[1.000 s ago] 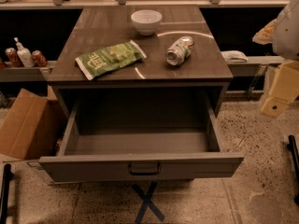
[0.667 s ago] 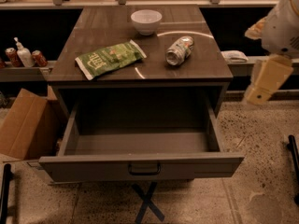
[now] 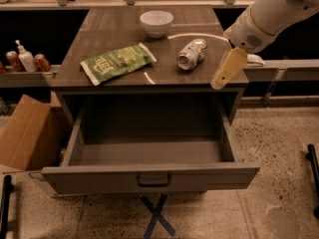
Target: Place green jalapeno chip bag into top drawer
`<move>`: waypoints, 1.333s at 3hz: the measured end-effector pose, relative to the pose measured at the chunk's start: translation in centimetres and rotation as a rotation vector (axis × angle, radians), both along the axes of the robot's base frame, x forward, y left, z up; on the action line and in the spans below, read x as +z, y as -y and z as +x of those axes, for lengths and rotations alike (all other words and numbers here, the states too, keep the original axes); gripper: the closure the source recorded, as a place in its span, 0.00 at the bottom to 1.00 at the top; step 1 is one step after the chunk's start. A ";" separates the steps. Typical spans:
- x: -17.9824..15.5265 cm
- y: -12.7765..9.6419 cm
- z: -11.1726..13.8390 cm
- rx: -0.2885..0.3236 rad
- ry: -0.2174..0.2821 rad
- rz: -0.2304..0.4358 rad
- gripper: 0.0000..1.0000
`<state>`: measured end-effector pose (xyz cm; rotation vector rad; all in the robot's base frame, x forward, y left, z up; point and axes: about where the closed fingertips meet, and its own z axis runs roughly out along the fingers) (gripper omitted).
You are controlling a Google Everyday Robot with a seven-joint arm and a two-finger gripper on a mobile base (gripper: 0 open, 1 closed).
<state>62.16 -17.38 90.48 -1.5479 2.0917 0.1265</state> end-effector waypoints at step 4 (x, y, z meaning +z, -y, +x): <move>-0.3 -7.1 8.1 0.119 0.069 0.090 0.00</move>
Offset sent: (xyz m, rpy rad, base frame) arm 0.0676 0.0469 0.0145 0.0355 -0.1128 0.1126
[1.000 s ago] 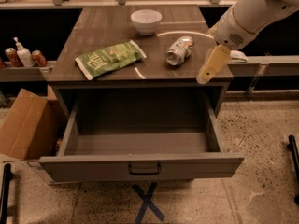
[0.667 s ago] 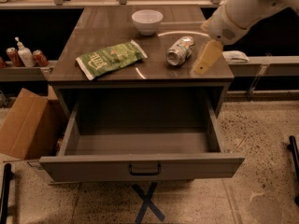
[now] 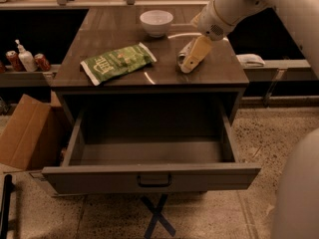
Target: Place green jalapeno chip bag into top drawer
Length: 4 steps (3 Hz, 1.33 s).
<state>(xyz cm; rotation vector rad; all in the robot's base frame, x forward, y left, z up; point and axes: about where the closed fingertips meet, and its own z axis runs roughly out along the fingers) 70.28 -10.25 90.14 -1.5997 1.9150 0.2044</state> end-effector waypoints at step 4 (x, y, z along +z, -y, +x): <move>-3.0 -6.0 4.5 0.049 -0.045 0.147 0.00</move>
Offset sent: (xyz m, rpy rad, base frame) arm 0.0111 0.0219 -0.0050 0.0346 0.0103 0.0298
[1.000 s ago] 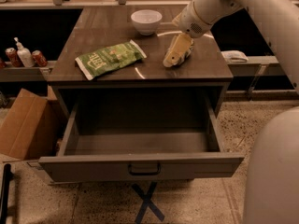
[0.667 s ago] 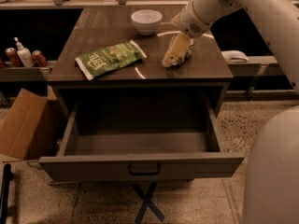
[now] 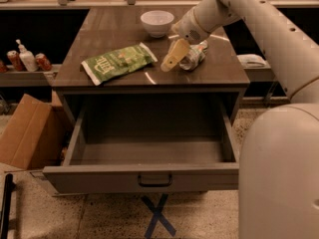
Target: Place green jalapeno chip bag into top drawer
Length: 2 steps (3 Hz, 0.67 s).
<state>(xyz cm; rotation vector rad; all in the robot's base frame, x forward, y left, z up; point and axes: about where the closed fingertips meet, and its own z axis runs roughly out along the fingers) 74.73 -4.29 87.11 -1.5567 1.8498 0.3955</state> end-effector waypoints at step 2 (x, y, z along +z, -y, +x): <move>-2.3 -3.3 2.5 -0.013 -0.077 0.113 0.00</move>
Offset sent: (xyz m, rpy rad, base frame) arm 0.0395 0.0471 -0.0216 0.1707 0.1101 -0.0195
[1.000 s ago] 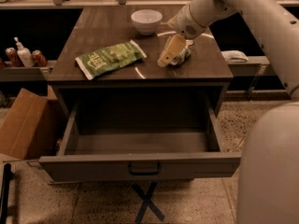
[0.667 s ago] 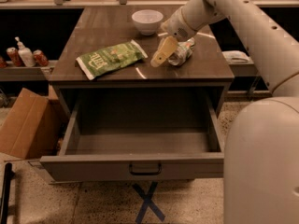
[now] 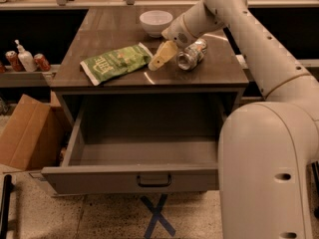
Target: Place green jalapeno chip bag into top drawer
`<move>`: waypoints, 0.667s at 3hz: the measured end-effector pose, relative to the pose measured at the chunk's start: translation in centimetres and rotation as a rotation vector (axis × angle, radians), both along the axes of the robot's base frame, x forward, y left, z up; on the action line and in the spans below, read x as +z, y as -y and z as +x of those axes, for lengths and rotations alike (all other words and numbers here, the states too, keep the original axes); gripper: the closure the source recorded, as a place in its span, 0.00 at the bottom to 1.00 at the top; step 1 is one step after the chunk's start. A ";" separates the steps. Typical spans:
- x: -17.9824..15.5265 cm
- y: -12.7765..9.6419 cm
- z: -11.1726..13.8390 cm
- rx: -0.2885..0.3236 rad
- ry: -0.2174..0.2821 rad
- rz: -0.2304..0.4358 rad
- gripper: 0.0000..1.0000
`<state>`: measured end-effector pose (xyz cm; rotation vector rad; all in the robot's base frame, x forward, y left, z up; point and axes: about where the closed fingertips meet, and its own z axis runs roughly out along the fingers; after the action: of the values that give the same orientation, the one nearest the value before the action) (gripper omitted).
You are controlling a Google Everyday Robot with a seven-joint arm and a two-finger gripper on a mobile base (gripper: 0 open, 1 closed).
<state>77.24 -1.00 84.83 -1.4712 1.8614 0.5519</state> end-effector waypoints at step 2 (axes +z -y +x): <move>-1.6 -4.2 0.2 0.014 -0.068 -0.004 0.00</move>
Offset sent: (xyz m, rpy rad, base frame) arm 0.0031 0.0524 -0.0166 -0.0117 0.0898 0.0087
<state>77.47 3.24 83.22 -1.4862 1.9063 0.6118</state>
